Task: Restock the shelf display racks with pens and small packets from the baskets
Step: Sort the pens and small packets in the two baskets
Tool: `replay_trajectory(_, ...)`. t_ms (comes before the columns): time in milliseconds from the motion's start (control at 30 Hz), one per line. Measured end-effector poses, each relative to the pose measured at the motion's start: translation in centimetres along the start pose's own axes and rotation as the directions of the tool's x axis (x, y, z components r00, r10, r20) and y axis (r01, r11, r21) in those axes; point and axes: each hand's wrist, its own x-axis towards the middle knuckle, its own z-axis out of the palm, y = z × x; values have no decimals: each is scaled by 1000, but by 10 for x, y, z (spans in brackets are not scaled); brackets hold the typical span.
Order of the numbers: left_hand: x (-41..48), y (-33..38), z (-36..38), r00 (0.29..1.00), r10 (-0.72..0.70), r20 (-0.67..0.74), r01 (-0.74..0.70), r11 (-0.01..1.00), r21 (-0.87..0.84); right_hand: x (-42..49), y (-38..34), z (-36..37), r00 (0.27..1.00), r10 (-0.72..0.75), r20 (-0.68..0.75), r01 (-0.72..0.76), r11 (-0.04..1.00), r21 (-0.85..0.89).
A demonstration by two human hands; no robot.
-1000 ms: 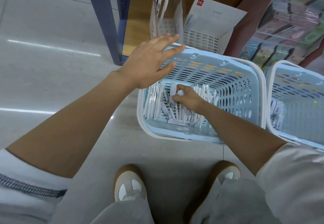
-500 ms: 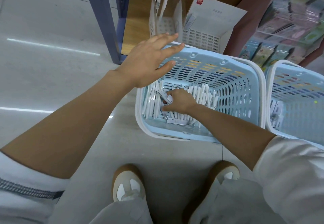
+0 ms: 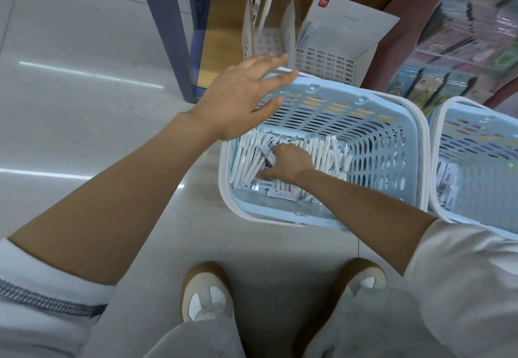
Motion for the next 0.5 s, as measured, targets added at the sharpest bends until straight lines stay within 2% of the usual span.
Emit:
replay_trajectory(67,0,0,0,1000,2,4,-2,1000,0,3,-4,0,1000,21,-6,-20,999,46)
replay_trajectory(200,0,0,0,1000,2,3,-2,1000,2,7,1,-2,988,120,-95,-92,962,257)
replay_trajectory(333,0,-1,1,1000,-3,5,3,1000,-2,7,-1,-3,986,118,-118,-88,968,235)
replay_trajectory(500,0,-1,1,1000,-3,-11,3,1000,-1,7,-7,-3,983,147,-113,-104,943,316)
